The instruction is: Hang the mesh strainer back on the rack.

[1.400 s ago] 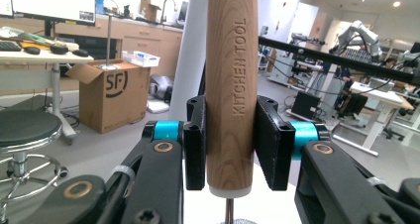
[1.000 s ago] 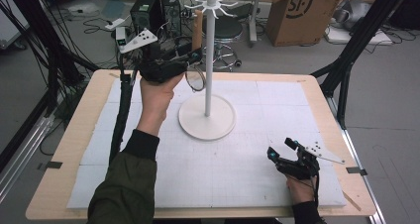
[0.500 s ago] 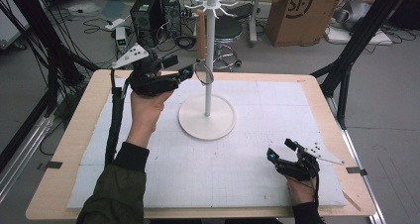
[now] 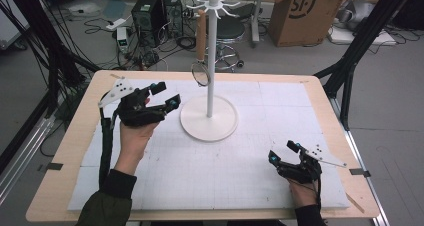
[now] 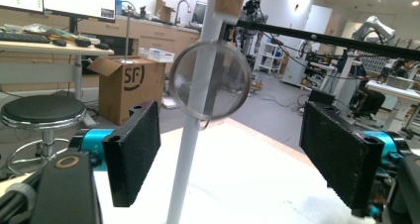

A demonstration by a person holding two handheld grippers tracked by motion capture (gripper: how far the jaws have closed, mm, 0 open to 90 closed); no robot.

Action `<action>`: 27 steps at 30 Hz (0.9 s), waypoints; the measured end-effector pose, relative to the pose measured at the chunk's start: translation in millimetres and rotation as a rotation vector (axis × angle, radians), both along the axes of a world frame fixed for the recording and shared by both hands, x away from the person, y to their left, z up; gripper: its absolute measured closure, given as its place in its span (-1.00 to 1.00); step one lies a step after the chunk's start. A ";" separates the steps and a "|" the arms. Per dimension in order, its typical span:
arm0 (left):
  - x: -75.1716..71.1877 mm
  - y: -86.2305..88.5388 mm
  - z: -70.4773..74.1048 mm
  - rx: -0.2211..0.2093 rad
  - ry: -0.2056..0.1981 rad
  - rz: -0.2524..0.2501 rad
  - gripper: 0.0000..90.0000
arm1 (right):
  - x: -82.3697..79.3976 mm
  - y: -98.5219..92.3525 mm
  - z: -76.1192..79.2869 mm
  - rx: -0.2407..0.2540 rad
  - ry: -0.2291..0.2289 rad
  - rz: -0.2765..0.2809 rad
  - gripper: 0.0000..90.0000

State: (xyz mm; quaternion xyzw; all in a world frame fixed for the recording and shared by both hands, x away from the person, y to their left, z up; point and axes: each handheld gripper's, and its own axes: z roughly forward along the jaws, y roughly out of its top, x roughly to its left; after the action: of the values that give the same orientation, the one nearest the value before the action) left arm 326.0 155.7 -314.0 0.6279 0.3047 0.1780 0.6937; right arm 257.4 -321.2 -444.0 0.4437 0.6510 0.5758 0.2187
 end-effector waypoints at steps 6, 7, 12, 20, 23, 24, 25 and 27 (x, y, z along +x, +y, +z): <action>-13.6 6.7 -21.3 -0.002 -0.002 0.007 -0.47 | -1.3 2.4 1.0 -0.011 -0.002 0.003 -0.80; -16.4 8.2 -24.8 -0.001 -0.009 0.015 -0.47 | -1.2 2.6 1.1 -0.012 -0.003 0.002 -0.81; -23.9 14.9 -40.6 -0.014 0.016 0.012 -0.47 | -1.5 4.5 2.0 -0.018 -0.004 0.009 -0.80; -36.0 23.9 -60.2 -0.017 0.025 0.020 -0.47 | -2.0 8.8 2.4 -0.035 -0.007 0.022 -0.80; -40.3 25.8 -70.3 -0.006 0.042 0.022 -0.47 | -2.7 9.5 2.7 -0.037 -0.009 0.021 -0.80; -41.9 26.5 -74.0 -0.001 0.046 0.017 -0.47 | -3.0 9.7 2.8 -0.042 -0.010 0.022 -0.81; -43.8 26.6 -78.0 0.003 0.057 0.019 -0.47 | -3.3 9.9 3.0 -0.043 -0.007 0.023 -0.80; -48.0 26.6 -86.7 0.016 0.068 0.020 -0.47 | -3.2 10.4 3.0 -0.040 -0.006 0.020 -0.81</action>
State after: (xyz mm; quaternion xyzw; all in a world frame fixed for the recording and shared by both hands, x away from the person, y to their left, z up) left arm 278.0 182.3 -400.7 0.6362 0.3328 0.1657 0.6760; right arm 254.2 -310.8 -441.0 0.4309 0.6660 0.5661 0.2240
